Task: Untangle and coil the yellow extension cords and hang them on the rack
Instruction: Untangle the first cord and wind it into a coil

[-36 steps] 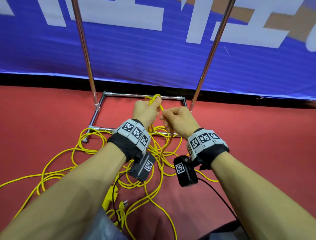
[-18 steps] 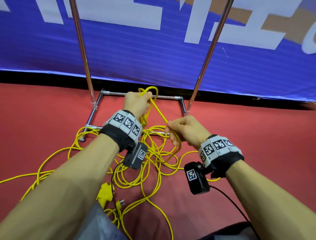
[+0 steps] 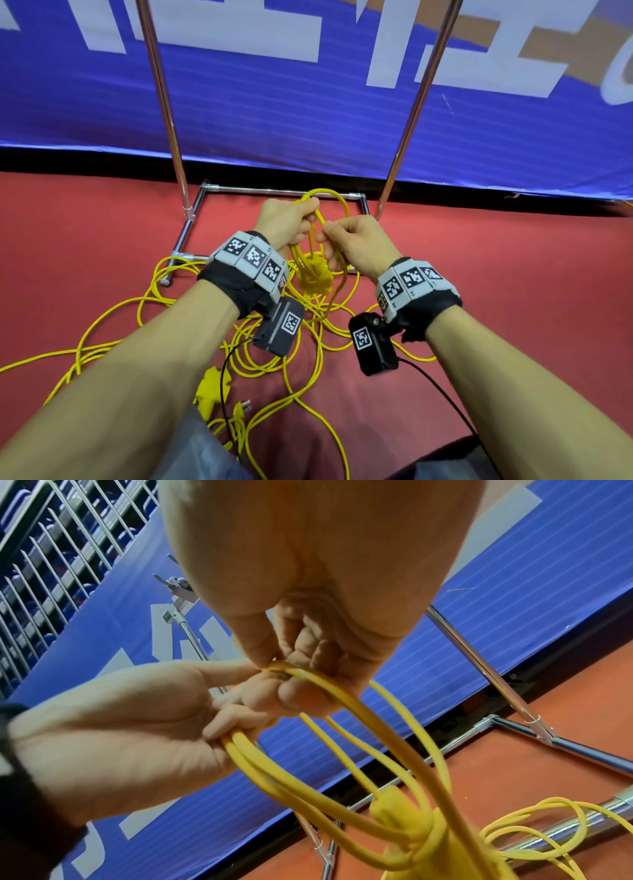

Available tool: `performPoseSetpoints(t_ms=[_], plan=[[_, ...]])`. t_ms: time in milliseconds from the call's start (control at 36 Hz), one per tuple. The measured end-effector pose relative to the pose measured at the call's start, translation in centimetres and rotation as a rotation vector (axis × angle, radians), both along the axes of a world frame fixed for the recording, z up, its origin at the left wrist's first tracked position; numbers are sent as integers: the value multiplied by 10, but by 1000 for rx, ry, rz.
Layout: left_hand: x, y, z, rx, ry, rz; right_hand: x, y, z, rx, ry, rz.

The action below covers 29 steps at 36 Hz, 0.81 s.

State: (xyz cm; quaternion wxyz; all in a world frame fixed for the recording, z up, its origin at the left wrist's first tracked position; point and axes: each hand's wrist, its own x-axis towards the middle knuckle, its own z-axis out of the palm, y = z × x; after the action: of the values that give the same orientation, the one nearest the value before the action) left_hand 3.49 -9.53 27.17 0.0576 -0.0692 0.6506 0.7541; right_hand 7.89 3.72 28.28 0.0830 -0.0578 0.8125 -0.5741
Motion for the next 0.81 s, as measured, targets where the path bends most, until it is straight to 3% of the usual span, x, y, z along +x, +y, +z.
performPoseSetpoints(t_ms=[194,500,639,805], plan=[[-2,-11,11,31,34,-76,5,11,1,-45,-120,80],[-8,-29,10,-27,42,-108,17,19,1,12,-146,256],[-1,-28,14,7,69,-117,16,11,-2,0,-90,244],[3,-15,7,25,26,-7,10,-3,-5,22,-26,188]])
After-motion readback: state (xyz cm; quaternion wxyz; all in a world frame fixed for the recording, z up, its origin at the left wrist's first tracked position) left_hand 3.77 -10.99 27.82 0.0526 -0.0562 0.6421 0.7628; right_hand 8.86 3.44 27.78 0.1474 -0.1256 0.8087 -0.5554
